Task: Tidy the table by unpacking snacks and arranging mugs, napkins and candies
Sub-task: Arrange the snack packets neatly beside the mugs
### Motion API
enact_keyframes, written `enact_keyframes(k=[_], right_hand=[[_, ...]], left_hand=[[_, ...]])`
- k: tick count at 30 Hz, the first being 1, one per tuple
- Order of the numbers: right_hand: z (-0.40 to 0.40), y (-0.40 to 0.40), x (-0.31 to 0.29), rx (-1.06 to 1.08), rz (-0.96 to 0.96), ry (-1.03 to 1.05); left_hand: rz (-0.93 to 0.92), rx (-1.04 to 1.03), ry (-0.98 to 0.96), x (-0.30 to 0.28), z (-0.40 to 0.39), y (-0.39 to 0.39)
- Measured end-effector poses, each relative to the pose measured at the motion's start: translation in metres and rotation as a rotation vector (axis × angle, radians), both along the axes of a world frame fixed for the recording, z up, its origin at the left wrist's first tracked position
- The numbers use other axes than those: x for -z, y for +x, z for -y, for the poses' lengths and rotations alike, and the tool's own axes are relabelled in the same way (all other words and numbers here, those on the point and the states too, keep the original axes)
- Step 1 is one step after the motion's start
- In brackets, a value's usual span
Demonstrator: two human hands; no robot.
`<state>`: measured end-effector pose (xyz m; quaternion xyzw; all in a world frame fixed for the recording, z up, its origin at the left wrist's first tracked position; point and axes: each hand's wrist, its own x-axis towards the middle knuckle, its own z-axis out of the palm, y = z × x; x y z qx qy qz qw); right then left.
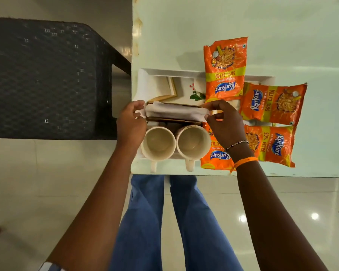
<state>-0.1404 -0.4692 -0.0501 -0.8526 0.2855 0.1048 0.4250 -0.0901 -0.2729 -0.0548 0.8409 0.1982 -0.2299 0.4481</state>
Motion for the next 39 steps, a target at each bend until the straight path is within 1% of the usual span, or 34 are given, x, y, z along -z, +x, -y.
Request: enact_keyframes(k=[3, 6, 8, 10, 12, 14, 16, 18, 19, 21, 24, 26, 28, 31, 33, 36, 38, 39], right_hand=[[0.016, 0.0, -0.005, 0.037, 0.011, 0.007], [0.037, 0.007, -0.007, 0.178, 0.011, 0.084], [0.052, 0.016, -0.005, 0.238, 0.005, 0.087], [0.064, 0.026, -0.002, 0.282, -0.01, 0.082], [0.077, 0.037, 0.004, 0.307, -0.042, 0.09], [0.082, 0.047, 0.011, 0.306, -0.111, 0.108], [0.086, 0.054, 0.019, 0.267, -0.162, 0.15], [0.087, 0.057, 0.023, 0.206, -0.188, 0.167], [0.086, 0.058, 0.024, 0.19, -0.191, 0.171], [0.084, 0.057, 0.024, 0.182, -0.172, 0.166], [0.086, 0.052, 0.022, 0.202, -0.14, 0.205], [0.09, 0.046, 0.022, 0.235, -0.136, 0.214], [0.099, 0.035, 0.019, 0.288, -0.075, 0.122], [0.117, 0.013, 0.005, 0.349, 0.138, -0.116], [0.132, -0.002, 0.002, 0.387, 0.189, -0.259], [0.156, -0.019, 0.007, 0.453, 0.104, -0.394], [0.168, -0.024, 0.013, 0.493, 0.014, -0.361], [0.172, -0.025, 0.016, 0.521, -0.02, -0.301]], left_hand=[[0.083, 0.005, -0.007, -0.011, 0.014, 0.004], [0.163, 0.075, 0.008, -0.025, 0.037, 0.013], [0.178, 0.108, -0.036, -0.031, 0.058, 0.023], [0.102, 0.134, -0.109, -0.031, 0.079, 0.032], [-0.028, 0.172, -0.158, -0.029, 0.104, 0.037], [-0.154, 0.254, -0.118, -0.026, 0.121, 0.04], [-0.25, 0.307, -0.094, -0.023, 0.138, 0.043], [-0.314, 0.299, -0.154, -0.018, 0.149, 0.044], [-0.333, 0.292, -0.195, -0.015, 0.154, 0.045], [-0.31, 0.302, -0.238, -0.01, 0.16, 0.045], [-0.247, 0.319, -0.256, -0.006, 0.164, 0.047], [-0.246, 0.336, -0.256, -0.003, 0.164, 0.045], [-0.26, 0.355, -0.244, -0.001, 0.164, 0.041], [-0.282, 0.324, -0.202, 0.002, 0.165, 0.035], [-0.289, 0.298, -0.158, 0.004, 0.168, 0.031], [-0.256, 0.256, -0.106, 0.006, 0.172, 0.028], [-0.247, 0.228, -0.1, 0.007, 0.175, 0.027], [-0.247, 0.226, -0.11, 0.007, 0.177, 0.027]])
